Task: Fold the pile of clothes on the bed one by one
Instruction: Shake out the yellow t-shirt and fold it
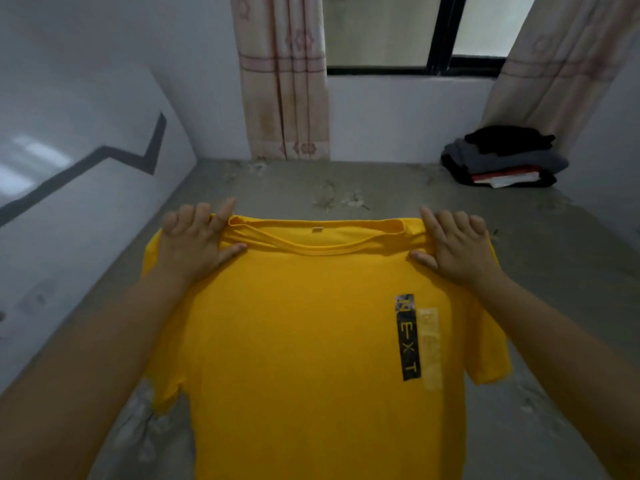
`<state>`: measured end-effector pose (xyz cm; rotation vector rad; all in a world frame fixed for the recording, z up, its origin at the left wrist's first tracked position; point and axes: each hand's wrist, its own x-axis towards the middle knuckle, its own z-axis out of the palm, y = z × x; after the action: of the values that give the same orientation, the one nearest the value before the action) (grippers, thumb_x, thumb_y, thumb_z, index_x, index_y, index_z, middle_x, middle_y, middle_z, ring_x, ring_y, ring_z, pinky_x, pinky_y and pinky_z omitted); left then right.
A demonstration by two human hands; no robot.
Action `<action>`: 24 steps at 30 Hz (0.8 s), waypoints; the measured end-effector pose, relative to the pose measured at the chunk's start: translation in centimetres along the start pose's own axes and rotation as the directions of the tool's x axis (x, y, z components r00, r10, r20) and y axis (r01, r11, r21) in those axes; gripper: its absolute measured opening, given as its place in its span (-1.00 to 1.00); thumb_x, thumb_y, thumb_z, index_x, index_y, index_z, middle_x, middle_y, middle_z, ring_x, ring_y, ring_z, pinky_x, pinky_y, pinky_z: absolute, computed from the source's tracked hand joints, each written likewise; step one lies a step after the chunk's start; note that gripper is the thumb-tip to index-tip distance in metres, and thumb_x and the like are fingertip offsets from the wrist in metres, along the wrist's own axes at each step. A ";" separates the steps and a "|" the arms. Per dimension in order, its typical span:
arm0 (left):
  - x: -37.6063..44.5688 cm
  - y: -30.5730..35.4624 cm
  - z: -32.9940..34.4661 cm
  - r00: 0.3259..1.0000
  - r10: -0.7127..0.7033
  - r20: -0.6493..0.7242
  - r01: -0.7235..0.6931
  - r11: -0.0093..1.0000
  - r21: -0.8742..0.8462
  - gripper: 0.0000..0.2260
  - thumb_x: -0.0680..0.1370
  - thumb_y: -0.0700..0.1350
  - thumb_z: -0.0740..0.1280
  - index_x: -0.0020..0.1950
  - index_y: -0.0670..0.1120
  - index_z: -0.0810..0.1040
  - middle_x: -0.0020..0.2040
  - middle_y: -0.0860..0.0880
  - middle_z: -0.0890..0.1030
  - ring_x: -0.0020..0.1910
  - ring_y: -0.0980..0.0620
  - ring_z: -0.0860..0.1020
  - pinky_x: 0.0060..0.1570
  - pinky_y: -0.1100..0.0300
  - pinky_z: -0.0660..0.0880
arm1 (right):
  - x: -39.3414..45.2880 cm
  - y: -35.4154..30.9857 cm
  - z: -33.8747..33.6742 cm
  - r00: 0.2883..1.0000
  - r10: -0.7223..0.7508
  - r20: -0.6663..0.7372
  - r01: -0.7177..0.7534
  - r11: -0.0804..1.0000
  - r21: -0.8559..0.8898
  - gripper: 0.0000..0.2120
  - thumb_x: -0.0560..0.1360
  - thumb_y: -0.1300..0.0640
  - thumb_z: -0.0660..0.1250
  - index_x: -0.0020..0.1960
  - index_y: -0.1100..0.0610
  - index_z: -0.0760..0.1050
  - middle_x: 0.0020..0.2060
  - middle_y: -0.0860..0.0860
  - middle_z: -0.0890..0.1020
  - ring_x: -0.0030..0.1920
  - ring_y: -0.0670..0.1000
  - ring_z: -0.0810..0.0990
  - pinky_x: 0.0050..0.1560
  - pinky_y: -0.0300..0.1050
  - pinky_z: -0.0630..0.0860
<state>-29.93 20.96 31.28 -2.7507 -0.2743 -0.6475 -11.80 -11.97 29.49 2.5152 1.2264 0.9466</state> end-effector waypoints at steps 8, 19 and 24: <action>4.8 3.0 19.9 0.967 -0.017 0.253 0.030 0.998 -0.046 -0.23 0.54 0.26 -0.25 0.17 -0.27 0.53 -0.28 -0.26 0.53 -0.38 -0.18 0.52 -0.39 0.06 0.44 | 3.2 -3.0 21.4 0.944 -0.020 0.328 -0.021 0.992 0.121 -0.17 0.54 -0.23 -0.35 0.14 0.25 0.55 -0.19 0.15 0.63 -0.31 0.09 0.58 -0.23 -0.07 0.15; 5.9 4.7 41.3 0.886 0.025 0.463 -0.005 0.999 -0.044 -0.41 0.57 0.22 -0.23 0.21 -0.16 0.36 -0.29 -0.20 0.55 -0.27 -0.07 0.34 -0.30 0.08 0.20 | 2.5 -8.0 39.7 0.795 0.021 0.606 -0.141 0.978 0.152 -0.19 0.55 -0.22 -0.33 0.14 0.26 0.55 -0.16 0.16 0.63 -0.27 0.13 0.59 -0.23 -0.04 0.31; 11.0 1.7 46.3 0.907 0.035 0.419 0.000 0.997 -0.082 -0.36 0.54 0.28 -0.20 0.26 -0.18 0.32 -0.13 -0.23 0.39 -0.22 -0.12 0.27 -0.29 0.05 0.07 | 7.9 -7.8 44.2 0.817 0.141 0.559 -0.213 0.975 0.065 -0.20 0.54 -0.24 -0.32 0.18 0.25 0.52 -0.10 0.17 0.63 -0.21 0.14 0.60 -0.22 -0.10 0.39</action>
<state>-1.17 35.99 -3.58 -2.9428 -0.3213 -0.0486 14.11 3.67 -4.60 2.7453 0.8945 0.1241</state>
